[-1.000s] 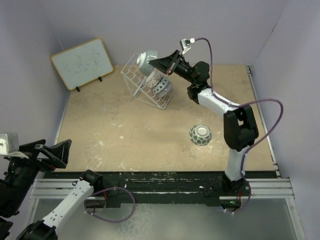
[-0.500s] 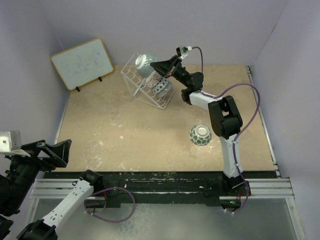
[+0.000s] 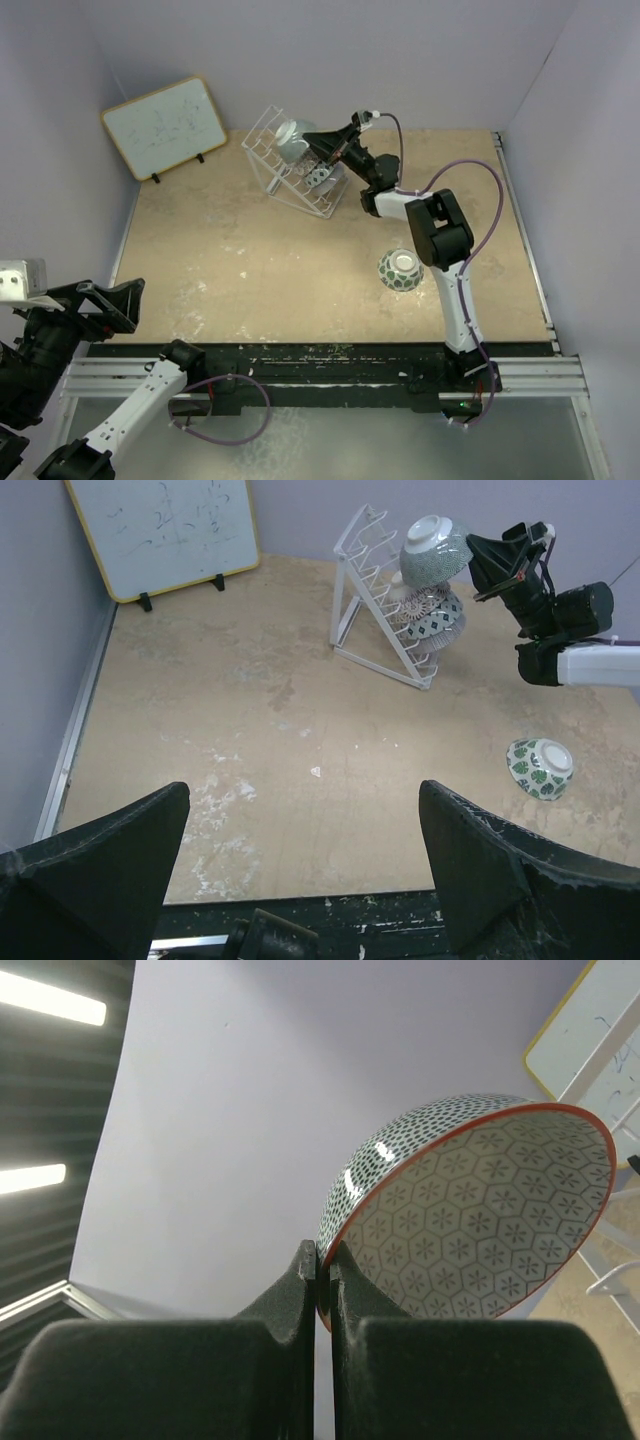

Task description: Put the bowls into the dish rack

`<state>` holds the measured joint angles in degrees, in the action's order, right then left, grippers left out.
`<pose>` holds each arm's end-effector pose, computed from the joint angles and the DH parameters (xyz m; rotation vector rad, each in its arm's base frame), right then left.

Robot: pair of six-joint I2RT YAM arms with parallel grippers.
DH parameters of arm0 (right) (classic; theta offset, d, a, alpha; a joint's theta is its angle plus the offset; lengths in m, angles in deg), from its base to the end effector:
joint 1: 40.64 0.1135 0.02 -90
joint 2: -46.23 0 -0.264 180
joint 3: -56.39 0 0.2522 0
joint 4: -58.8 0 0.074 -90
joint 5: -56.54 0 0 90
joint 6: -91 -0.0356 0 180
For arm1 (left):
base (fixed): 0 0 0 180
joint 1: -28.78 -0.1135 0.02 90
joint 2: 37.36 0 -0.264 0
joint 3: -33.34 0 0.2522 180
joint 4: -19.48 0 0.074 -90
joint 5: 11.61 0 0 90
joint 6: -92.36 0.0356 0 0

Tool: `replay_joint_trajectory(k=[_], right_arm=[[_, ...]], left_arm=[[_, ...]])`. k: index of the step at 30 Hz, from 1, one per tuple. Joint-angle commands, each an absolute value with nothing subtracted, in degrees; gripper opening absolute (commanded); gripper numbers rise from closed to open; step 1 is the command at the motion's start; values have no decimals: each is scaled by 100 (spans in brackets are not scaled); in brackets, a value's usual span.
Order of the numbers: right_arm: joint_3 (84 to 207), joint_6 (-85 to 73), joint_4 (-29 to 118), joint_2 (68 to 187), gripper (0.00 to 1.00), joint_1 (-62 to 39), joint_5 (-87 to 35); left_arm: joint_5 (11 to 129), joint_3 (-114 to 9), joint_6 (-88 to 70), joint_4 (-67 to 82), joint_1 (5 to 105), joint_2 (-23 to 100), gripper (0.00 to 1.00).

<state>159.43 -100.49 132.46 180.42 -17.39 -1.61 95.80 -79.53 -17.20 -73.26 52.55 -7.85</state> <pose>0.4489 0.2133 0.2428 0.1306 1.2118 2.1948 -0.0635 0.0396 0.4765 -0.1602 1.7285 -0.2942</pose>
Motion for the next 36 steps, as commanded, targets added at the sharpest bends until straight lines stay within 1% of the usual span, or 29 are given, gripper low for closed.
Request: replay_joint_trajectory(k=[1,7,24,31,36], right_arm=[[16065,-10205,15341,17952,0,-1751,-504],[16211,-10354,15464,18342,0,-1748,-608],[15957,-10275,15428,18532,1,-1765,-514],[16491,-10447,15485,18963,1,-1778,-353],[16539,-10384,15528,19005,1,-1797,-365]], left_arm=[[9658,-7924,-1808,-7284,5284,-679,99],[9641,-7860,-1816,-7259,5279,-678,99],[9645,-7764,-1812,-7216,5283,-682,99],[9643,-7730,-1803,-7176,5282,-678,99],[9636,-7727,-1793,-7154,5285,-644,99]])
